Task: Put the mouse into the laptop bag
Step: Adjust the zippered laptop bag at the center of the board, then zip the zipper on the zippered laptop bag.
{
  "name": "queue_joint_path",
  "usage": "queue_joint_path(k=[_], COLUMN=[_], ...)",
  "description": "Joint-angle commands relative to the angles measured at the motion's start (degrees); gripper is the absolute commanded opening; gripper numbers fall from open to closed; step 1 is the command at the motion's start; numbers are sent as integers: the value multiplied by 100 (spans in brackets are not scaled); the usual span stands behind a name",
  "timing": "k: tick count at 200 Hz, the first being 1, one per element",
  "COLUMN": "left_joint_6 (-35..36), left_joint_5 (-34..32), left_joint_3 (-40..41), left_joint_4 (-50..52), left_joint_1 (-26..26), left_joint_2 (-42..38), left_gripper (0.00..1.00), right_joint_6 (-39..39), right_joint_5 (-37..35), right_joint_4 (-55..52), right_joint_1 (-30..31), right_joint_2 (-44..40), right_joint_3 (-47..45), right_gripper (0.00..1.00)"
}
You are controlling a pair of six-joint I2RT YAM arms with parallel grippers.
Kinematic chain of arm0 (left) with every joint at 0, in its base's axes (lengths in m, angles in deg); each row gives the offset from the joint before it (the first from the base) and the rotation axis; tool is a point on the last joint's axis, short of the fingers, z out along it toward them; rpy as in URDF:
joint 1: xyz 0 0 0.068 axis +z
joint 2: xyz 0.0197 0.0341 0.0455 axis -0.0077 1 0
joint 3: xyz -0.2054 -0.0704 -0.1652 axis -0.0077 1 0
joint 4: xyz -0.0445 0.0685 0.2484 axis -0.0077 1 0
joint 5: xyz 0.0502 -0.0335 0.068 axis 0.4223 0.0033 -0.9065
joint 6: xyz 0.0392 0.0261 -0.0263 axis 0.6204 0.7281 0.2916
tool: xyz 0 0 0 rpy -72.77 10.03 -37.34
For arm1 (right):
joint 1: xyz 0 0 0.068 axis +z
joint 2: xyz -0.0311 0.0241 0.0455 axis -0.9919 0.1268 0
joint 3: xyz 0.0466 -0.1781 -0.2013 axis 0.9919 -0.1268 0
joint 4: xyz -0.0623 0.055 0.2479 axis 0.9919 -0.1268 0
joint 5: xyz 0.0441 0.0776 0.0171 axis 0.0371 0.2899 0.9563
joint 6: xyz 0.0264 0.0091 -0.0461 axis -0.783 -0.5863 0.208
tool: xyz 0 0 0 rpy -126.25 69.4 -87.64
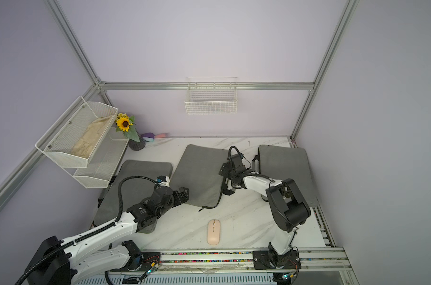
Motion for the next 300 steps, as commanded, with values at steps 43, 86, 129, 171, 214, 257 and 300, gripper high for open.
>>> queue_joint_path(k=[43,86,129,171,214,257,300], left_joint_6=[-571,-652,-631,-650,-626,-602,-557], left_joint_5=[-575,-731,-738,-685,-627,-660,-639], left_joint_3=[-162,82,35,-17,72,58,68], left_joint_4=[520,713,819,938,783,818,776], left_joint_1=[105,138,141,137,146,151,158], left_joint_2=[-814,-1214,-1293,-1325,-1316,-1339,-1343], left_gripper=[100,100,100,100,100,100,100], right_joint_6=[-1249,-1886,-1984,-2194,-2340,-2558,-2770], right_joint_5=[-1581,-1712,-1491,-1866,-2188,-2441,-2648], right_joint_4=[-742,-163,97,-380,-656,-1022,-1394], right_joint_1=[2975,3776,3803,3808,3803,3808,3792], right_joint_2=[-853,-705,-47,688,1068,1185,1224], right_joint_3=[-712,-1147,-1081,-632,-439,-303,-219], right_gripper=[70,55,50,48,47,46,47])
